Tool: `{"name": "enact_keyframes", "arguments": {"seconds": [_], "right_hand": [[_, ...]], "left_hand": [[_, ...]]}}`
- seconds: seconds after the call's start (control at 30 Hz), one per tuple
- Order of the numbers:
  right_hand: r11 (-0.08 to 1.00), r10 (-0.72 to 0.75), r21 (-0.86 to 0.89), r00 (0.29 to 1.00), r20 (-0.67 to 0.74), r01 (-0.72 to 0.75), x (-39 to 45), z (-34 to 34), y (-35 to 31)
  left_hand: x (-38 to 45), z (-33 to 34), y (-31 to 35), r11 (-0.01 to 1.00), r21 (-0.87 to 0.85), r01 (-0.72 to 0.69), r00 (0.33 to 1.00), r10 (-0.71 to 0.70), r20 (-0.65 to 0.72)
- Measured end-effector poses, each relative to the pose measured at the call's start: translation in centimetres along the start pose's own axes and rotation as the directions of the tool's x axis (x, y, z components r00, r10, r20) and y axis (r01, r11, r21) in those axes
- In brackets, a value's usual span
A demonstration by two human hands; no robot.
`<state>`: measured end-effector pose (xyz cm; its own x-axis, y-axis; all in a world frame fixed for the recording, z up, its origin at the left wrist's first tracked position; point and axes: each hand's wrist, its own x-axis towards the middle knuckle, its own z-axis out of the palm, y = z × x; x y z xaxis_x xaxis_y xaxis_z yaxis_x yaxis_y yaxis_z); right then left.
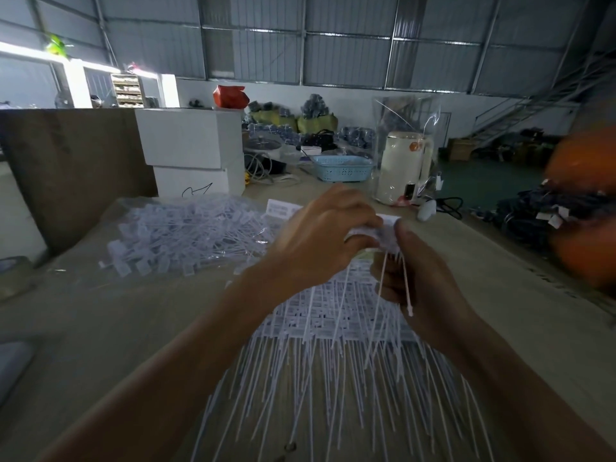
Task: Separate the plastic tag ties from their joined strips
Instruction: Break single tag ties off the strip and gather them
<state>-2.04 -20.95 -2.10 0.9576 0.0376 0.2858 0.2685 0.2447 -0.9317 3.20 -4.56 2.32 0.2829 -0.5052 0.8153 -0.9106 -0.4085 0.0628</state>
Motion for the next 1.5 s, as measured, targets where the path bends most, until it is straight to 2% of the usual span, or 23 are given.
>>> {"name": "enact_keyframes", "arguments": {"seconds": [0.07,0.1,0.2,0.3,0.43,0.57,0.63,0.73,0.9,1.2,1.3,1.5], "right_hand": [[0.988,-0.055,-0.143,0.998,-0.03,0.05,-0.1,0.0,0.0],[0.988,-0.065,-0.146,0.997,-0.043,0.058,-0.1,0.0,0.0],[0.997,-0.075,-0.037,0.995,-0.06,0.073,-0.1,-0.2,-0.4],[0.995,-0.061,0.083,0.998,-0.032,0.063,-0.2,-0.4,-0.8],[0.984,-0.011,0.179,1.0,0.012,0.009,-0.5,-0.3,-0.9],[0.983,-0.014,0.184,0.999,0.04,0.006,-0.7,0.0,-0.8],[0.994,-0.072,0.08,0.997,0.002,0.072,-0.8,0.0,-0.9],[0.962,-0.215,-0.181,0.976,-0.038,0.205,-0.7,-0.2,-1.0],[0.876,-0.354,-0.35,0.935,-0.002,0.331,-0.5,-0.4,-0.9],[0.793,-0.428,-0.438,0.899,0.092,0.423,-0.4,-0.4,-0.7],[0.827,-0.404,-0.385,0.909,0.102,0.411,-0.5,-0.3,-0.9],[0.673,-0.473,-0.596,0.875,0.107,0.437,-0.2,-1.3,-1.3]], "left_hand": [[0.1,-0.1,0.5,1.0,-0.003,-0.03,0.999,0.03,0.031],[0.1,-0.2,0.6,0.999,-0.017,-0.033,0.998,0.034,0.054],[0.1,-0.9,0.3,0.997,-0.079,0.009,0.99,0.003,0.144],[0.0,-1.5,-0.5,1.0,-0.003,0.004,0.98,-0.003,0.2],[-0.4,-1.5,-1.0,0.984,0.179,-0.009,0.992,-0.014,0.125],[-0.5,-1.5,-0.9,0.968,0.242,-0.071,0.996,0.058,0.061],[-0.4,-1.7,-0.5,0.968,0.236,-0.085,0.995,0.071,0.067],[-0.2,-2.1,-0.2,0.978,0.199,-0.062,0.992,0.037,0.124],[-0.2,-2.1,-0.4,0.99,0.14,0.028,0.969,-0.061,0.238],[0.0,-2.0,-1.1,0.985,-0.053,0.163,0.941,-0.139,0.307],[0.0,-1.9,-1.0,0.977,-0.122,0.173,0.947,-0.131,0.292],[0.1,-2.4,-0.5,0.853,-0.379,0.358,0.871,-0.16,0.464]]}}
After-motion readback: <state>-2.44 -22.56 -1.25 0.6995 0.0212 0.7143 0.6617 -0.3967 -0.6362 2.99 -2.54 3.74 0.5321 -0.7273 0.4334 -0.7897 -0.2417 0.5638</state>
